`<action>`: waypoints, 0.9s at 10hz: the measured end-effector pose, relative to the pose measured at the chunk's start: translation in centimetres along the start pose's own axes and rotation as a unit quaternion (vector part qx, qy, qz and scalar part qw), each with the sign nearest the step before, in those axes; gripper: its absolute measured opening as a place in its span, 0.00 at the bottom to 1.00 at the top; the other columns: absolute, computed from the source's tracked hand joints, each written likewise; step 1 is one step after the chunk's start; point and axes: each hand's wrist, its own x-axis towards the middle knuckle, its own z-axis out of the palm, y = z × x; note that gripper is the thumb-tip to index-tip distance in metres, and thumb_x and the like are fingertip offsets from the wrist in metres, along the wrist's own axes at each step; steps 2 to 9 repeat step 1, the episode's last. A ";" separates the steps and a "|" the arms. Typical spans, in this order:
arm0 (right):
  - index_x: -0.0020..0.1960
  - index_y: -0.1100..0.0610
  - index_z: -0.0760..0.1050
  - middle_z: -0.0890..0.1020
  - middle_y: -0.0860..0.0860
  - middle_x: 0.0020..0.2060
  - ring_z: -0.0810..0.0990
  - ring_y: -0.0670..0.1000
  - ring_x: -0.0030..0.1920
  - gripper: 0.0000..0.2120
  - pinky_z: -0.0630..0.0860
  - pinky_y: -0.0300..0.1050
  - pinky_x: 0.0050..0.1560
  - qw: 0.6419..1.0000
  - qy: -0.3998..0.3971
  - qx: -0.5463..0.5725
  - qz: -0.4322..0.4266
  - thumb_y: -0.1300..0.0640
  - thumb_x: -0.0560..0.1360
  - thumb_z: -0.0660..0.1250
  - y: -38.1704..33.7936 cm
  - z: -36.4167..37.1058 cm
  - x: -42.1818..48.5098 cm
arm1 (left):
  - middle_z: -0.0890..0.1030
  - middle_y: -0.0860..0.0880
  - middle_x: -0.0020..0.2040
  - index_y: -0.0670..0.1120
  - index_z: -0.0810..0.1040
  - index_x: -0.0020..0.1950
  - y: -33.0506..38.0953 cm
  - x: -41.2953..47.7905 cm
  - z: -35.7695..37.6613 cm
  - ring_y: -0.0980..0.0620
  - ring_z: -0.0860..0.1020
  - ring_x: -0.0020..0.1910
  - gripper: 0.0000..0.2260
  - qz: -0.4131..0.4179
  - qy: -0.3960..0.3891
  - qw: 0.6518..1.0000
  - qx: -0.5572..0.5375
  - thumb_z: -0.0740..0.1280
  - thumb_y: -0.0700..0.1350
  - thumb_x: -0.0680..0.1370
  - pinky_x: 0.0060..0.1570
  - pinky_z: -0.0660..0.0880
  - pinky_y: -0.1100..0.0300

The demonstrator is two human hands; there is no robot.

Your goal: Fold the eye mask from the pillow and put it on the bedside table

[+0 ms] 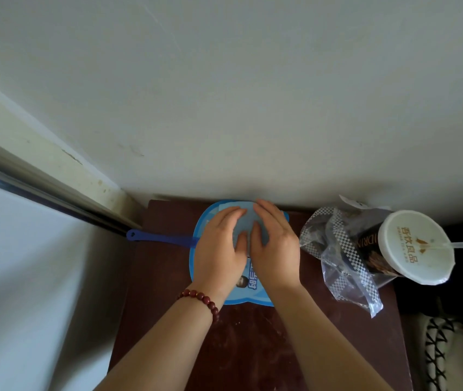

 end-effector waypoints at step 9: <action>0.61 0.62 0.76 0.79 0.55 0.62 0.75 0.51 0.63 0.15 0.66 0.32 0.61 0.999 0.036 0.019 0.025 0.65 0.75 0.65 -0.1 0.0 -0.2 | 0.77 0.51 0.62 0.46 0.75 0.63 -0.1 -0.2 -0.2 0.55 0.73 0.62 0.15 -0.011 0.030 0.999 -0.025 0.66 0.39 0.76 0.58 0.59 0.80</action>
